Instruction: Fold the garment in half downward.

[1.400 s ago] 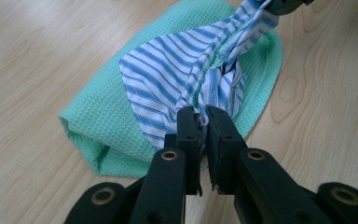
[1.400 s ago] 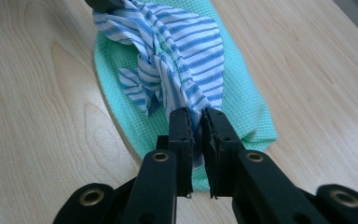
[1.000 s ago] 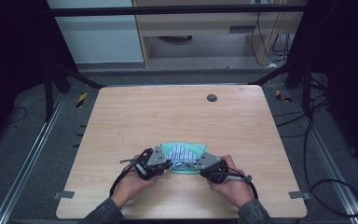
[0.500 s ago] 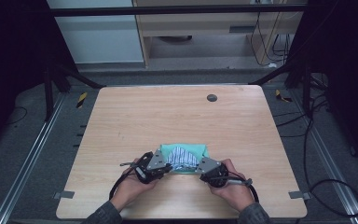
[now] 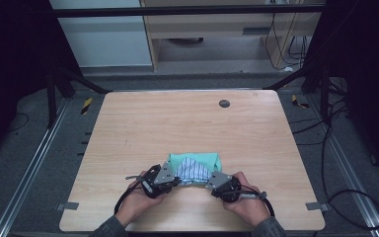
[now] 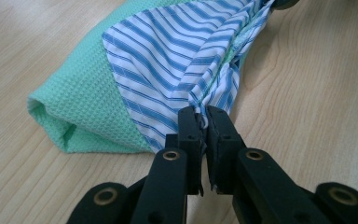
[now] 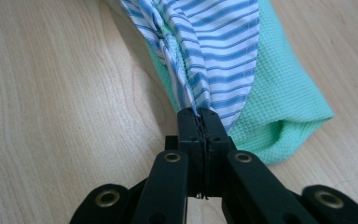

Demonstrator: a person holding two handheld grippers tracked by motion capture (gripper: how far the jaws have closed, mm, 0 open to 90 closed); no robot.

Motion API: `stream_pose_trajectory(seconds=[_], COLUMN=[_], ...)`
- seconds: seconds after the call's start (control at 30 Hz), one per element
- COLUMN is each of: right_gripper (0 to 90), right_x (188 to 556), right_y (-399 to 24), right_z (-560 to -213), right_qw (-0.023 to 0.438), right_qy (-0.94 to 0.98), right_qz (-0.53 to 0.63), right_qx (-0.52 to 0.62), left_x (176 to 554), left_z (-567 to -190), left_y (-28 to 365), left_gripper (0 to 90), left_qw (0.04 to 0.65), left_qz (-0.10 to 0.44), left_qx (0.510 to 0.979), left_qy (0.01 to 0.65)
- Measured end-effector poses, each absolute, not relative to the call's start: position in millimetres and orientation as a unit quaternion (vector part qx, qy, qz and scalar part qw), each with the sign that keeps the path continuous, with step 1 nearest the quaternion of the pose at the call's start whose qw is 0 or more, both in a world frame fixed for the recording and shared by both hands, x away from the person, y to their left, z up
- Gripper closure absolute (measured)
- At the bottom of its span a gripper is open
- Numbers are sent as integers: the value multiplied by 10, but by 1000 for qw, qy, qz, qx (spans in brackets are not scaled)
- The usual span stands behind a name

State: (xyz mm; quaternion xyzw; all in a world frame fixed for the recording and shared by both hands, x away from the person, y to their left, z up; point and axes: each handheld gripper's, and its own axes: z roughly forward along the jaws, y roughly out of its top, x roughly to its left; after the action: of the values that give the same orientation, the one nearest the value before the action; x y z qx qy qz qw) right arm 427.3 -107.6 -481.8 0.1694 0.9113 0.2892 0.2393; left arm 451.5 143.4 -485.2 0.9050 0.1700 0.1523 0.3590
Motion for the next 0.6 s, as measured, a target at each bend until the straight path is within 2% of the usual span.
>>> stream_pose_trajectory(seconds=[0.3,0.4,0.43,0.47,0.6], right_gripper=[887,852,741,741,547], right_x=[4282,4271,4249,4249,4178], right_y=[-1074,-1078,-1101,-1101,-1202], right_z=[-4868,-4870,-4860,-4860,-4847], right_qw=[234,226,223,223,225], right_qy=[912,914,909,909,897], right_qz=[287,287,296,296,309], right_qx=[173,178,191,191,221], left_x=[4503,4470,4455,4435,4338], left_z=[-4874,-4885,-4883,-4880,-4858], left_y=[1426,1442,1459,1479,1580], left_gripper=[849,797,626,626,468], left_qw=[353,361,364,370,390], left_qz=[151,154,156,155,154], left_qx=[908,902,899,895,883], left_qy=[169,180,186,195,208])
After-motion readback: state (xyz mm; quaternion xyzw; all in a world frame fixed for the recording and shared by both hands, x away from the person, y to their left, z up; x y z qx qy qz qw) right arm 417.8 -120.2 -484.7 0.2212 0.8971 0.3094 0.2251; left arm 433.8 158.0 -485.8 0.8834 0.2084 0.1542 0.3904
